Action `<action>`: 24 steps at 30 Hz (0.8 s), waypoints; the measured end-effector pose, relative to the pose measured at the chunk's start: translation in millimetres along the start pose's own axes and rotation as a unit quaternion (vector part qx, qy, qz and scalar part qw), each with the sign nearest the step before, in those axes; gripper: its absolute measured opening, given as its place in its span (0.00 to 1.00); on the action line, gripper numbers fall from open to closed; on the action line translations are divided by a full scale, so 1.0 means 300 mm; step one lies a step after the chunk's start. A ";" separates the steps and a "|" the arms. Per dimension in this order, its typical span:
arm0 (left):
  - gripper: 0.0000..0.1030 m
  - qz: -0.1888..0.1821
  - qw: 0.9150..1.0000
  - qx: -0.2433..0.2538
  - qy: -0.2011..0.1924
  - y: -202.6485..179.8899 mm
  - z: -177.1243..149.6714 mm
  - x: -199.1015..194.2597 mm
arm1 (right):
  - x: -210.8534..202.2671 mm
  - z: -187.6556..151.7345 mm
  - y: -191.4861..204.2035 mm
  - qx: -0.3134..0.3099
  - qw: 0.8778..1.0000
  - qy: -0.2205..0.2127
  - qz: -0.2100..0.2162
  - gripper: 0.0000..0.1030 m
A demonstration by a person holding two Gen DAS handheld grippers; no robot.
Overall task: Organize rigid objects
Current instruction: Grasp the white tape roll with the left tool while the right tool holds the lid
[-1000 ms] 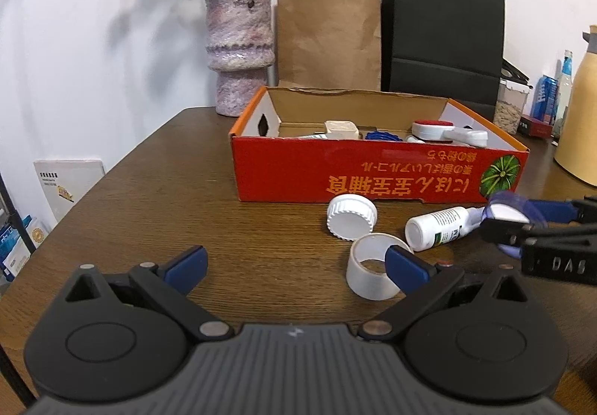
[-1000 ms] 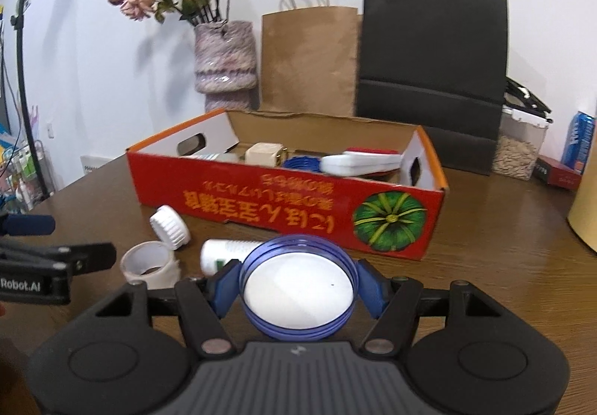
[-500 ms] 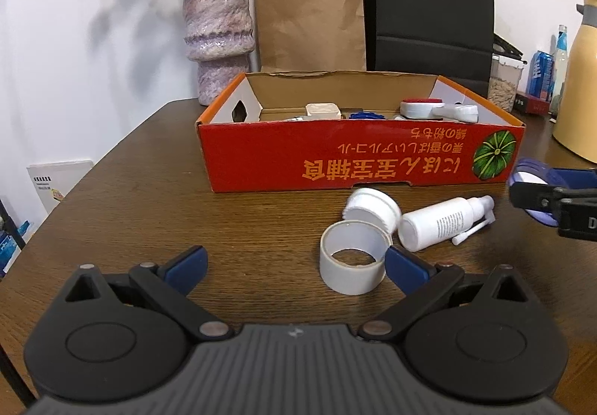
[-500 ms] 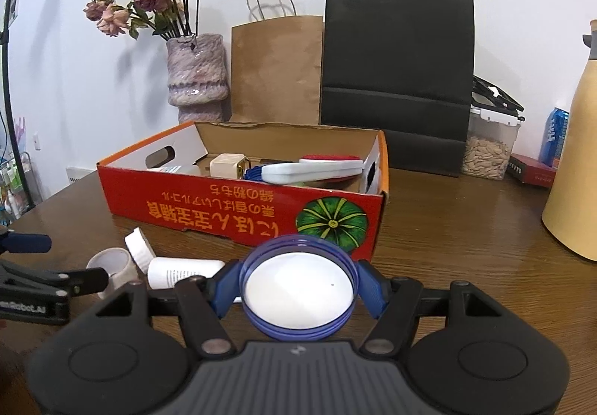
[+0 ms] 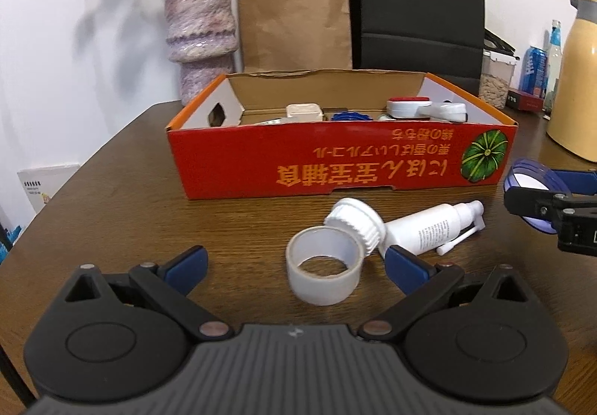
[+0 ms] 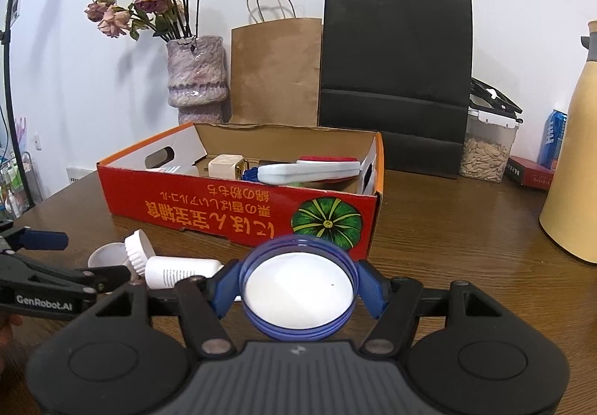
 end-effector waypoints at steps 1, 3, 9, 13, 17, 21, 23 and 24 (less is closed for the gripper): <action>0.97 -0.001 1.000 0.004 0.001 -0.008 0.001 0.006 | -0.001 0.000 0.000 0.000 1.000 0.000 0.000 0.63; 0.85 -0.007 1.000 0.004 0.006 -0.019 0.001 0.018 | -0.001 0.000 0.000 0.000 1.000 -0.001 -0.001 0.63; 0.43 -0.035 0.999 -0.011 0.016 -0.015 0.000 0.025 | -0.003 -0.001 0.000 -0.001 1.000 -0.001 -0.001 0.63; 0.43 -0.032 0.999 -0.014 0.002 -0.008 0.007 0.005 | -0.011 0.002 0.004 -0.003 1.000 -0.005 0.000 0.63; 0.43 -0.024 1.000 -0.008 -0.007 -0.006 0.012 -0.016 | -0.021 0.004 0.011 -0.008 1.000 -0.011 0.001 0.63; 0.43 -0.016 1.000 -0.011 -0.017 0.012 0.021 -0.043 | -0.031 0.010 0.014 -0.008 1.000 -0.019 0.002 0.63; 0.43 -0.013 0.999 -0.013 -0.026 0.019 0.031 -0.058 | -0.035 0.016 0.015 -0.007 1.000 -0.023 0.002 0.63; 0.43 -0.012 0.999 -0.013 -0.031 0.021 0.036 -0.066 | -0.038 0.018 0.015 -0.007 1.000 -0.026 0.003 0.63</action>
Point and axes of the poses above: each gripper's, at about its wrist camera, not at the fingertips, and x roughly the way its jaws point, y to its left, z to its top, the point moved 5 cm from there along x, roughly the way its jaws point, and after that the axes turned 7 degrees about -y, right-handed, at the moved point
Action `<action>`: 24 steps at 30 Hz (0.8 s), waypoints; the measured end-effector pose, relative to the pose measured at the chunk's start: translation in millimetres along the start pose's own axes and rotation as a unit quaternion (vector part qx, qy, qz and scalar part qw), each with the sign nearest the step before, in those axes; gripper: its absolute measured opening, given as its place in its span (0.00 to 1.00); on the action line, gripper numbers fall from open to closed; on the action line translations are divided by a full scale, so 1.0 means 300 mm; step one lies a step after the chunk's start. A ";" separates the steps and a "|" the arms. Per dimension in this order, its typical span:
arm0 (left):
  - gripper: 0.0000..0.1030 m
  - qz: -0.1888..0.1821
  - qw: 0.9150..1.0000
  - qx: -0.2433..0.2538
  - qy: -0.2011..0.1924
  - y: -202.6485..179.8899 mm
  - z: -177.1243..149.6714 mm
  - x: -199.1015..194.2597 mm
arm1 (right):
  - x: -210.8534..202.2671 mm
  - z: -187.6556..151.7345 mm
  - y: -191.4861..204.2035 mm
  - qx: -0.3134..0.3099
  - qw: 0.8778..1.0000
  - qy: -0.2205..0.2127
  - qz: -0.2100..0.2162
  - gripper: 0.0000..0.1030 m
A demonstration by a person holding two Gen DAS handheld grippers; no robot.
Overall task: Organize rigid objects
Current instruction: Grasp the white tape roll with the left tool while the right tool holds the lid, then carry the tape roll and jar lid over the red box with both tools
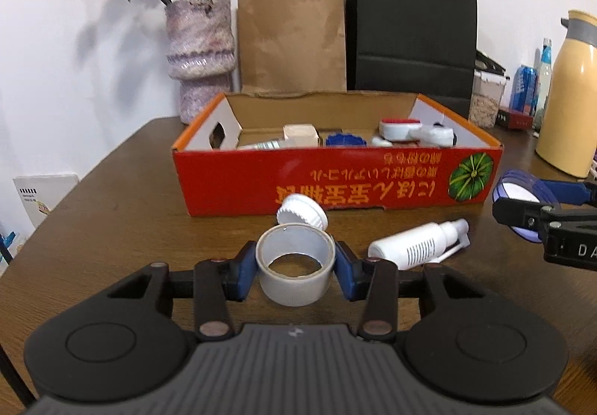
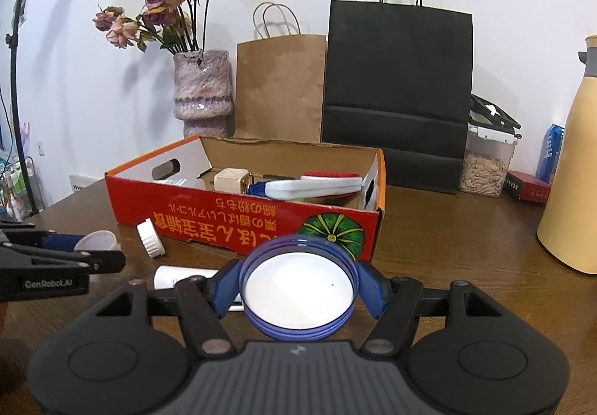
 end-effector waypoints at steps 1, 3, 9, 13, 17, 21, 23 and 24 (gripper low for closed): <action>0.43 0.002 1.000 0.001 -0.004 0.001 0.006 -0.007 | -0.002 0.002 0.001 0.000 1.000 -0.002 0.000 0.63; 0.43 0.004 1.000 0.001 -0.011 0.001 0.017 -0.019 | -0.007 0.007 0.002 0.000 1.000 -0.006 -0.001 0.63; 0.43 0.008 1.000 -0.007 -0.025 0.008 0.048 -0.045 | -0.018 0.023 0.015 -0.005 1.000 -0.015 0.001 0.63; 0.43 0.010 0.999 -0.013 -0.034 0.015 0.075 -0.055 | -0.028 0.039 0.027 -0.008 1.000 -0.027 -0.003 0.63; 0.43 0.008 0.999 -0.015 -0.044 0.011 0.107 -0.064 | -0.036 0.057 0.039 -0.013 0.999 -0.037 -0.005 0.63; 0.43 0.007 0.998 -0.016 -0.057 0.002 0.151 -0.064 | -0.039 0.087 0.044 -0.012 0.999 -0.049 -0.009 0.63; 0.43 0.007 0.998 -0.018 -0.065 -0.003 0.174 -0.062 | -0.040 0.101 0.050 -0.014 0.998 -0.055 -0.010 0.63; 0.43 0.008 0.997 -0.019 -0.069 -0.005 0.186 -0.060 | -0.040 0.109 0.052 -0.014 0.998 -0.058 -0.011 0.63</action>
Point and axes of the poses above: each gripper's, at about its wrist camera, not at the fingertips, and x roughly the way its jaws point, y to its left, z to its top, the point moved 5 cm from there along x, roughly the way its jaws point, and after that the axes turned 7 degrees about -y, right-handed, at the moved point
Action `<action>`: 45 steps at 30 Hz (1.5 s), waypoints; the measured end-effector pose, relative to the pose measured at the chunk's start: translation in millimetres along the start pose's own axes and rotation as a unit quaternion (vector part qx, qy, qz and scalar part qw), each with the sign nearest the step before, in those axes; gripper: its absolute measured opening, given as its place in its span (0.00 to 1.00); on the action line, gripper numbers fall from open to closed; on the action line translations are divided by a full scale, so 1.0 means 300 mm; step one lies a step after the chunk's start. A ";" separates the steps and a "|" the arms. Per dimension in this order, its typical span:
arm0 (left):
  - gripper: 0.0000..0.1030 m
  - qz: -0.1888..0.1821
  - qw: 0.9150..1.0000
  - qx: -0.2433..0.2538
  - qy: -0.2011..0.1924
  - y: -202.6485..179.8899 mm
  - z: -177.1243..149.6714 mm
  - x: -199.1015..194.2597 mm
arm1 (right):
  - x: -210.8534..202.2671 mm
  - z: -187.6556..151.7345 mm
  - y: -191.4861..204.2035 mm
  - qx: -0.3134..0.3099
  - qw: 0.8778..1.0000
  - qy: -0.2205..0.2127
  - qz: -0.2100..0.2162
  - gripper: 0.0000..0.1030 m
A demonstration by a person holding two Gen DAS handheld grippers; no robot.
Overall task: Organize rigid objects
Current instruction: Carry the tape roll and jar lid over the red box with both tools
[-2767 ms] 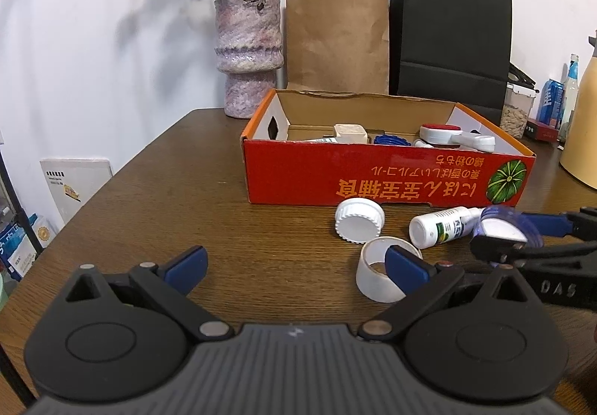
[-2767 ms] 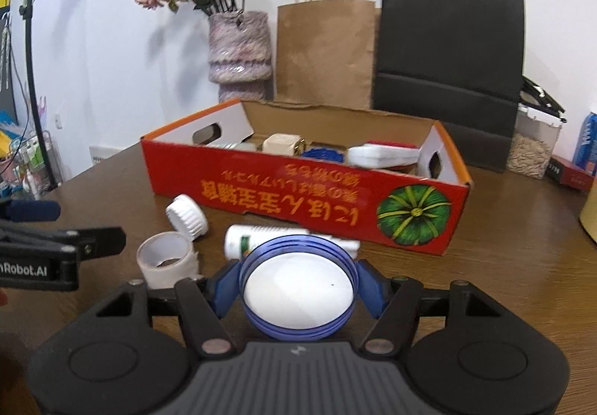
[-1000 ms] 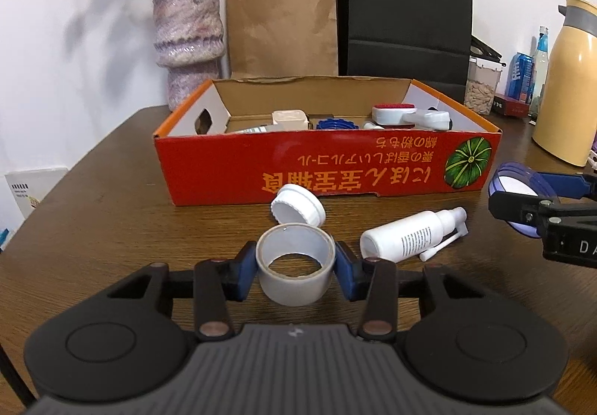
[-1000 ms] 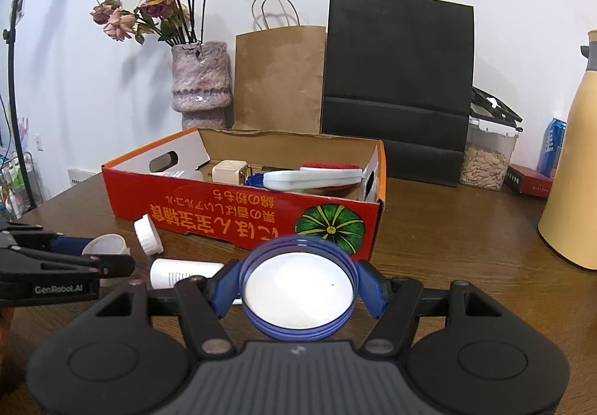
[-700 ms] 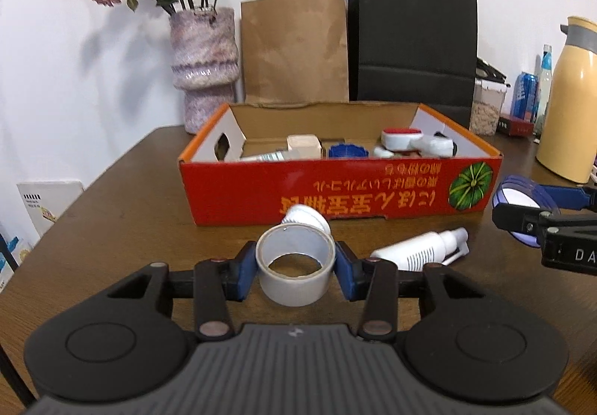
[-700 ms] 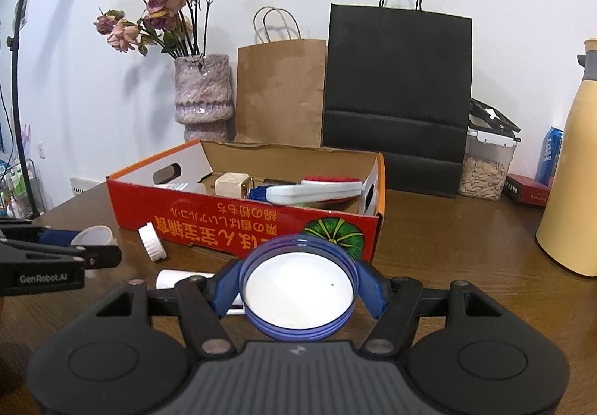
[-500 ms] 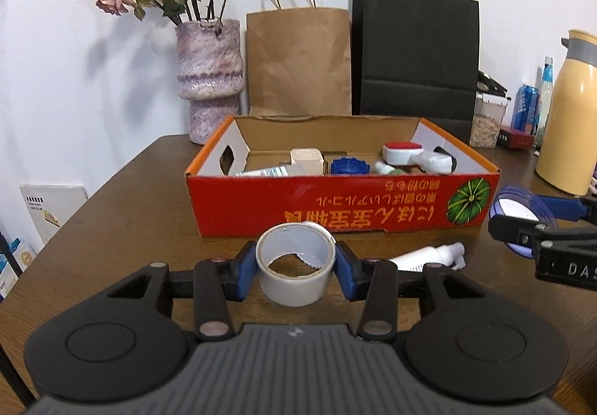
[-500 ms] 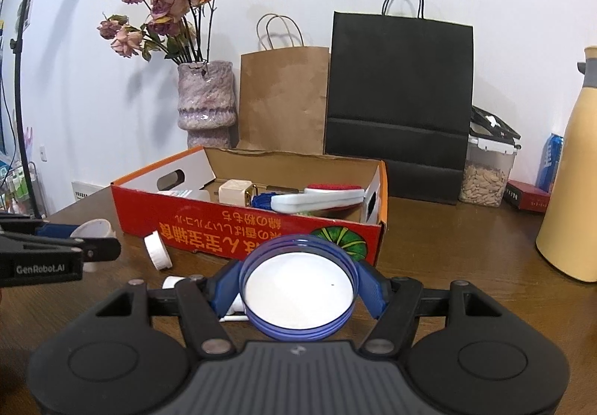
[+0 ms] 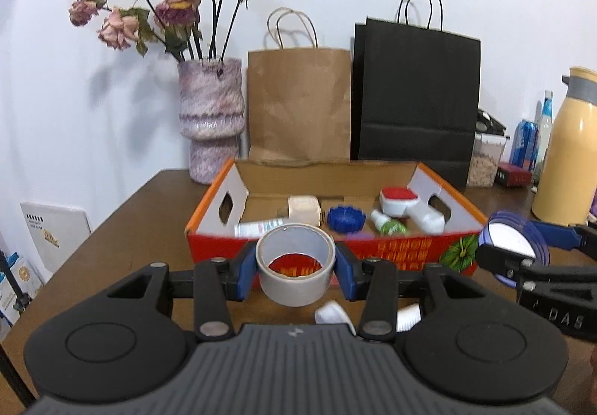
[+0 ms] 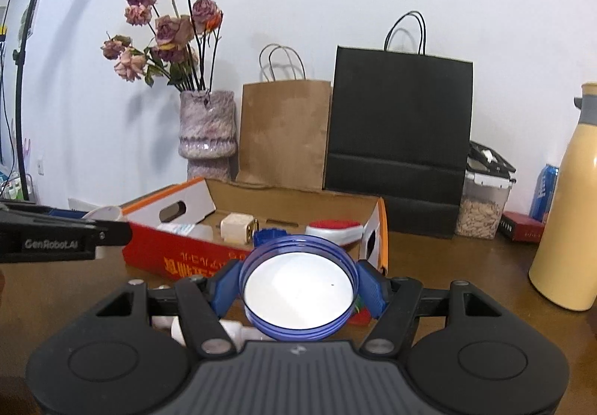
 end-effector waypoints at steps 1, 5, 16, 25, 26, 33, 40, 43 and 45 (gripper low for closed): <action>0.43 0.000 1.000 -0.002 -0.003 -0.002 0.011 0.005 | 0.002 0.009 0.002 0.000 1.000 -0.003 -0.001 0.63; 0.43 0.003 1.000 -0.010 -0.013 -0.005 0.042 0.029 | 0.018 0.042 0.005 0.004 1.000 -0.014 -0.005 0.63; 0.43 0.019 0.999 -0.025 -0.030 0.012 0.094 0.106 | 0.128 0.093 -0.002 0.011 1.000 -0.022 -0.009 0.63; 0.43 0.018 0.999 -0.029 -0.032 -0.003 0.120 0.184 | 0.213 0.107 -0.021 0.018 1.000 -0.022 -0.014 0.63; 0.43 0.018 0.999 -0.029 -0.032 -0.002 0.121 0.185 | 0.221 0.108 -0.024 0.018 0.999 -0.022 -0.014 0.63; 0.43 0.021 0.999 -0.031 -0.030 0.003 0.137 0.252 | 0.288 0.113 -0.046 0.026 0.999 -0.018 -0.015 0.63; 0.43 0.022 0.999 -0.028 -0.027 0.000 0.147 0.322 | 0.345 0.116 -0.063 0.025 0.999 -0.017 -0.020 0.63; 0.43 0.022 0.999 -0.026 -0.027 -0.002 0.151 0.349 | 0.373 0.117 -0.072 0.023 0.999 -0.015 -0.022 0.63; 0.43 0.023 0.999 -0.024 -0.027 -0.002 0.154 0.367 | 0.392 0.116 -0.076 0.023 0.999 -0.013 -0.022 0.63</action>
Point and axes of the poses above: each gripper's, at about its wrist camera, not at the fingertips, and x roughly the way its jaws point, y to its left, z to its top, the point moved 5 cm from there along x, roughly the way its jaws point, and after that the axes turned 7 degrees about -y, right-handed, at the moved point
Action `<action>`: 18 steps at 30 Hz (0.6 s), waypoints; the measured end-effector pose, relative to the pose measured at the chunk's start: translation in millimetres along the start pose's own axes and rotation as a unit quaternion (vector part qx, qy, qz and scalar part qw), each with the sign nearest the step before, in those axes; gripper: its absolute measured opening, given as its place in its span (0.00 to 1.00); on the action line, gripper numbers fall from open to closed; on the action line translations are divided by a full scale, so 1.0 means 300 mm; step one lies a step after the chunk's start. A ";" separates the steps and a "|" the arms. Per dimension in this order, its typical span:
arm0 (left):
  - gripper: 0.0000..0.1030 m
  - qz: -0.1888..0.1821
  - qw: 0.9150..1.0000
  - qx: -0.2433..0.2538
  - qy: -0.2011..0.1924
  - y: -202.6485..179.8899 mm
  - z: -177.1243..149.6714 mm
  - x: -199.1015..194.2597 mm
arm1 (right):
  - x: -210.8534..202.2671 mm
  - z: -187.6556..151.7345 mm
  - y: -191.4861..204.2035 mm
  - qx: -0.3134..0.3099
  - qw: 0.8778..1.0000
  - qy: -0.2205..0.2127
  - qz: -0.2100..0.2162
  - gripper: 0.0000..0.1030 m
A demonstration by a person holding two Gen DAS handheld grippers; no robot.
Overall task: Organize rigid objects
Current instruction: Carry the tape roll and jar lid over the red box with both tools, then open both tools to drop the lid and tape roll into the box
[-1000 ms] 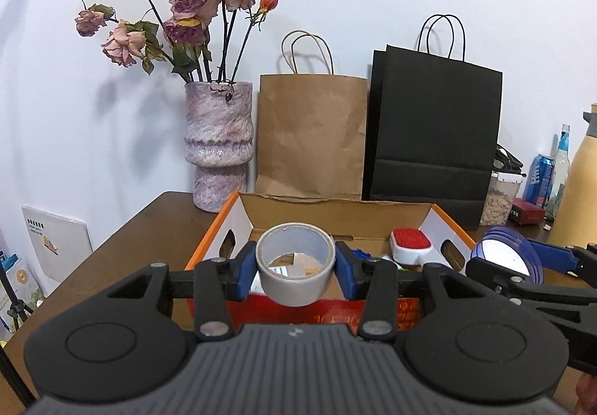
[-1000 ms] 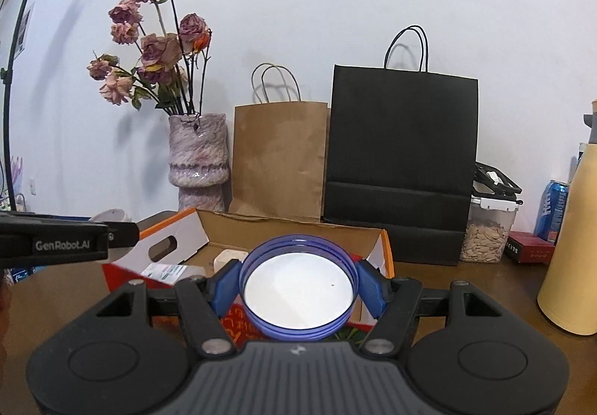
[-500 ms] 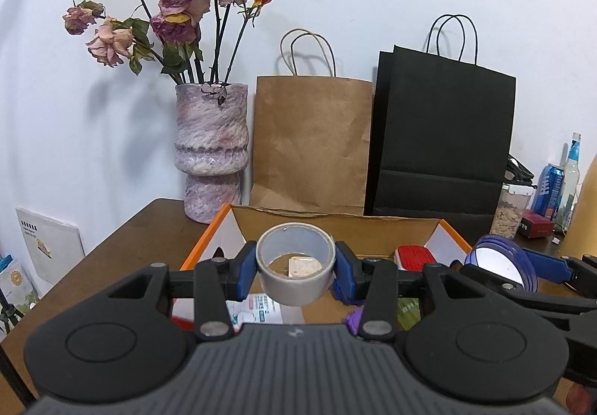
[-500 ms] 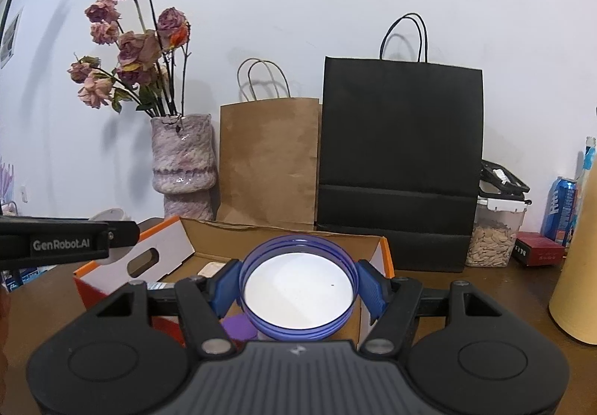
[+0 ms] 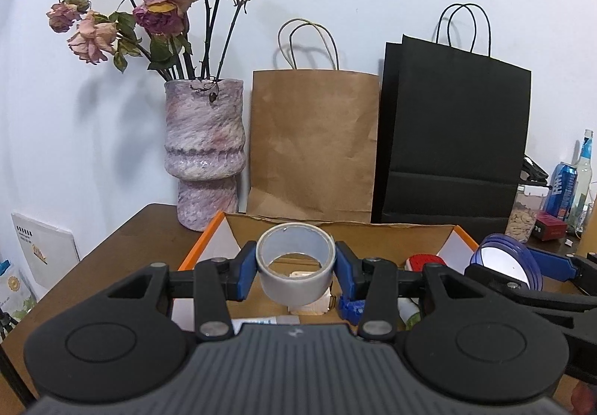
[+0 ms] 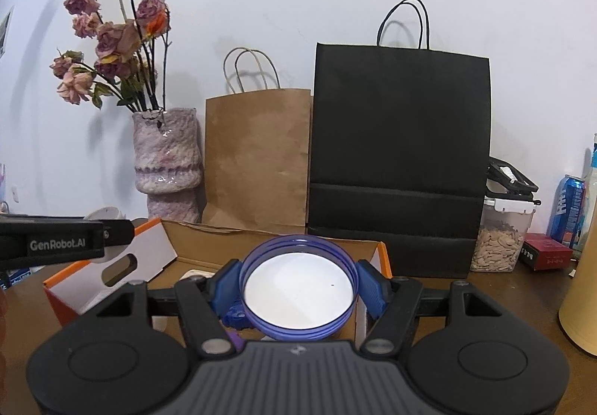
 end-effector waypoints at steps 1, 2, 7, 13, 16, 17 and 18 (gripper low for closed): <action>0.43 0.000 1.000 0.001 0.001 0.000 0.001 0.013 | 0.009 -0.002 -0.003 0.000 1.000 0.001 0.000 0.63; 0.43 0.000 1.000 0.001 0.001 0.001 0.000 0.021 | 0.019 -0.003 -0.005 -0.001 1.000 0.002 -0.001 0.63; 0.43 0.003 1.000 0.004 0.006 0.009 -0.003 0.068 | 0.068 -0.010 -0.011 -0.004 1.000 0.008 -0.002 0.63; 0.43 0.004 1.000 0.012 0.011 0.021 -0.009 0.123 | 0.127 -0.024 -0.008 -0.008 1.000 0.018 0.003 0.63; 0.43 0.003 1.000 0.016 0.013 0.025 -0.012 0.143 | 0.143 -0.030 -0.002 -0.013 1.000 0.020 0.006 0.63; 0.43 0.003 1.000 0.017 0.014 0.027 -0.014 0.148 | 0.147 -0.031 0.000 -0.014 1.000 0.021 0.007 0.63; 0.43 0.004 1.000 0.017 0.015 0.027 -0.016 0.151 | 0.150 -0.033 0.001 -0.016 1.000 0.022 0.008 0.63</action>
Point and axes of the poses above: each gripper's, at about its wrist camera, not at the fingertips, and x roughly the way its jaws point, y to its left, z to its top, the point moved 5 cm from there along x, roughly the way its jaws point, and after that the axes turned 7 degrees about -y, right-handed, at the moved point
